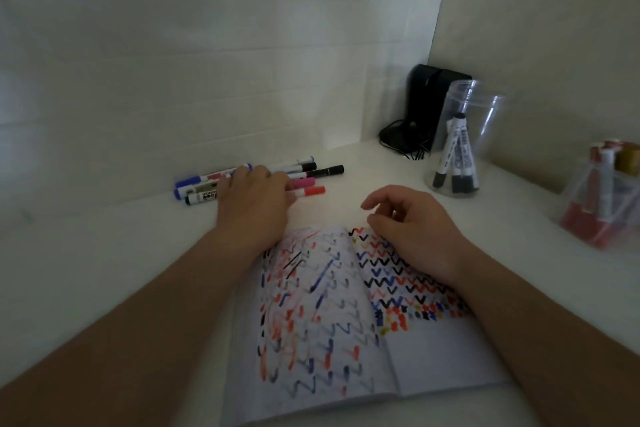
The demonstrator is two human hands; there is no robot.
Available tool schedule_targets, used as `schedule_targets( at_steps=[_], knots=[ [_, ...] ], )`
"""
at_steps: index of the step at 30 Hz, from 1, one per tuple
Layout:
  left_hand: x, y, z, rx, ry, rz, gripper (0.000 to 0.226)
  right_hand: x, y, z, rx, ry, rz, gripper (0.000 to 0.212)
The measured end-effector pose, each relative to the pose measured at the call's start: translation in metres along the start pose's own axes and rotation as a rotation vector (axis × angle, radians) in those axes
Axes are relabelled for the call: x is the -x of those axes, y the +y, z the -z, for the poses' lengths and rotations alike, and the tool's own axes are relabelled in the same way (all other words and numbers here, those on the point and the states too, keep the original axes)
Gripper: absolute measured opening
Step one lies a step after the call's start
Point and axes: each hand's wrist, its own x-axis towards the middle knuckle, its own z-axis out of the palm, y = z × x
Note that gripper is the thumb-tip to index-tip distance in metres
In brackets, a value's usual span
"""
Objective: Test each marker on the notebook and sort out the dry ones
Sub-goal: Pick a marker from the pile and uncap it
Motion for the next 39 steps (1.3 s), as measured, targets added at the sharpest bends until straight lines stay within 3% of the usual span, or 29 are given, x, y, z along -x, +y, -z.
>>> schedule_targets(
  at_steps=[4,6,8,12,14,16,18,20,22,25,28,39],
  knots=[
    [0.019,0.028,0.031,0.071,0.207,-0.122,0.025,0.009,-0.011,0.004,0.114,0.107,0.269,0.048],
    [0.031,0.041,0.043,0.143,0.18,-0.152,0.025,0.013,-0.019,0.006,0.289,0.104,0.405,0.053],
    [0.043,0.053,0.053,0.311,0.084,-0.146,0.025,0.014,-0.023,0.005,0.404,0.09,0.508,0.04],
    [0.055,0.064,0.061,0.779,-0.142,-0.046,0.027,0.017,-0.024,0.006,0.346,0.134,0.507,0.023],
    [0.056,0.065,0.061,0.979,-0.176,-0.027,0.016,0.018,-0.024,0.01,0.359,0.158,0.47,0.018],
    [0.055,0.066,0.058,1.141,-0.179,-0.01,0.02,0.019,-0.024,0.014,0.274,0.2,0.345,0.015],
    [0.056,0.067,0.052,1.11,-0.144,-0.044,0.022,0.018,-0.025,0.017,-0.075,0.172,0.113,0.007],
    [0.059,0.068,0.045,0.853,-0.094,-0.19,0.024,0.018,-0.028,0.018,-0.535,0.046,-0.056,0.011],
    [0.063,0.073,0.038,0.667,-0.106,-0.351,0.032,0.018,-0.027,0.017,-0.739,-0.04,-0.131,0.017],
    [0.067,0.081,0.034,0.736,-0.19,-0.373,0.022,0.016,-0.027,0.013,-0.807,-0.086,-0.153,0.02],
    [0.067,0.082,0.03,0.747,-0.138,-0.424,0.011,0.016,-0.025,0.015,-0.833,-0.123,-0.179,0.029],
    [0.072,0.086,0.048,0.924,-0.246,-0.382,0.016,0.018,-0.025,0.016,-1.056,-0.163,-0.149,0.032]
  ],
)
